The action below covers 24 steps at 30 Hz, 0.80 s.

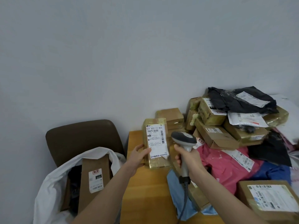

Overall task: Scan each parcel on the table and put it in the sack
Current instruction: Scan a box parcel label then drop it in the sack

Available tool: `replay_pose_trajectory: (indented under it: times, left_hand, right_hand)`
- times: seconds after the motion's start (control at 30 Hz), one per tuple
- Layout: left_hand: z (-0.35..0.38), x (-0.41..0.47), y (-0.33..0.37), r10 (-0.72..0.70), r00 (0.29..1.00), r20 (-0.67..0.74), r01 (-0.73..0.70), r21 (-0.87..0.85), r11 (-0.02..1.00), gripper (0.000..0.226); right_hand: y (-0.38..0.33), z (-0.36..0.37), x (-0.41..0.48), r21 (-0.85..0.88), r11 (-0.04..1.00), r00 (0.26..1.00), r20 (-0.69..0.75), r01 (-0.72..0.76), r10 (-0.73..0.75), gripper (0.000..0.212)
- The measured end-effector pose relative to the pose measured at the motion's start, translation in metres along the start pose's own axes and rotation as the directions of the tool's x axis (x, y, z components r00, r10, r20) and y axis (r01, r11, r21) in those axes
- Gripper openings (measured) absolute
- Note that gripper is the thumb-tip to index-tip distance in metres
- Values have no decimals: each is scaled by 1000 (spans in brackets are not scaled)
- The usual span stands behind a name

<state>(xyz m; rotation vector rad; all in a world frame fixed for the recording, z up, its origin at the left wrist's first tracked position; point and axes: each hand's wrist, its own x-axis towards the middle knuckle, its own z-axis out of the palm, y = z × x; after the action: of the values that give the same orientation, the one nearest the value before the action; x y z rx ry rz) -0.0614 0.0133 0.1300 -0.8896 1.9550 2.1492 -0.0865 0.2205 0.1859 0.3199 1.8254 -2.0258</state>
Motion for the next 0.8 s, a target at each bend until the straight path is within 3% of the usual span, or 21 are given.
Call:
replay_pose_trajectory:
  times: [0.17,0.8]
  left_hand:
    - [-1,4,-12,38,998,-51,-35,62,997,70]
    - [-19,10,-36,34,992,-122,-28,50,998,73]
  right_hand:
    - [5,11,-31,-15,1000,994,111,13,-12,15]
    - [9,27,-48,-81,997,989,149,-13,25,25]
